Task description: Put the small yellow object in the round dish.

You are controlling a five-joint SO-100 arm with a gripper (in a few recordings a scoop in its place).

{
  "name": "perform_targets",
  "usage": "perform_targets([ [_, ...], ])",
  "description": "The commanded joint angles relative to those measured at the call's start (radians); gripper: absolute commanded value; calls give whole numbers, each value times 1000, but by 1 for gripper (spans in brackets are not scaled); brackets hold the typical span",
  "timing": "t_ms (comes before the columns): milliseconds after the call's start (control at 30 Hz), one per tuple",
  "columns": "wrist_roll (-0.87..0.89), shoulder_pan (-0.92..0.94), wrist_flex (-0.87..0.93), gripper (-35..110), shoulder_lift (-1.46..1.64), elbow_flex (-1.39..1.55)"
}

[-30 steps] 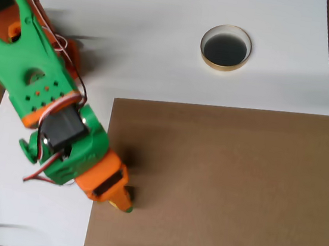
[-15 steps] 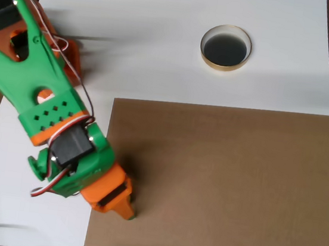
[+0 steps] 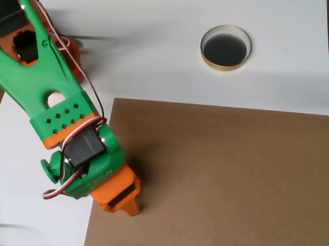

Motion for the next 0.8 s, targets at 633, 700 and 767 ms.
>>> perform_targets([
  [633, 8, 40, 29, 0, 0, -103],
  [700, 8, 38, 44, 0, 28, -104],
  [767, 8, 35, 60, 0, 66, -106],
])
